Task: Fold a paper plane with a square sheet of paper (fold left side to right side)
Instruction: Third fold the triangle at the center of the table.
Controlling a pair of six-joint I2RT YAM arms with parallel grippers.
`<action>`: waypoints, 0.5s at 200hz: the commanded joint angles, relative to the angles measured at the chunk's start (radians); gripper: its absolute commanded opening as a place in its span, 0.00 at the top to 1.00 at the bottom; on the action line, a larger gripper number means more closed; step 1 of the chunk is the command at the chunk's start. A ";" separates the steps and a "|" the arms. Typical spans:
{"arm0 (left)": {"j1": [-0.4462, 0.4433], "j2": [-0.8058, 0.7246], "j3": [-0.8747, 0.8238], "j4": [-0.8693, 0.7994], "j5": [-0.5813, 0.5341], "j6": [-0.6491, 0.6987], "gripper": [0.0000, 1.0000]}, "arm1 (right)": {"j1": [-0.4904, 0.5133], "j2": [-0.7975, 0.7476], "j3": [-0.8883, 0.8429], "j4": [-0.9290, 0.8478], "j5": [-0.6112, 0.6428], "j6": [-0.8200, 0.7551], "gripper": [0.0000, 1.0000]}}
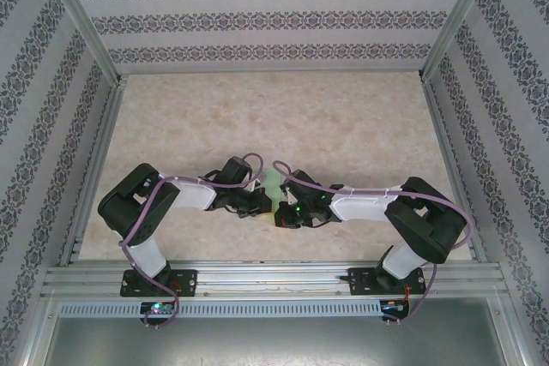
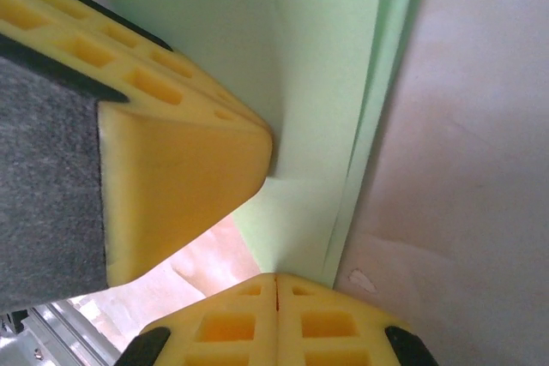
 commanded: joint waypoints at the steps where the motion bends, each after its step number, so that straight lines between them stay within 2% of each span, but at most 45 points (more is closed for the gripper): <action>1: 0.010 0.038 0.001 -0.044 -0.101 0.032 1.00 | -0.019 0.039 -0.050 -0.233 0.123 -0.027 1.00; 52: 0.074 0.038 0.005 -0.043 -0.090 0.061 1.00 | -0.020 0.041 -0.042 -0.246 0.123 -0.029 1.00; 100: 0.180 0.032 0.008 -0.076 -0.069 0.122 1.00 | -0.019 0.044 -0.035 -0.250 0.117 -0.029 1.00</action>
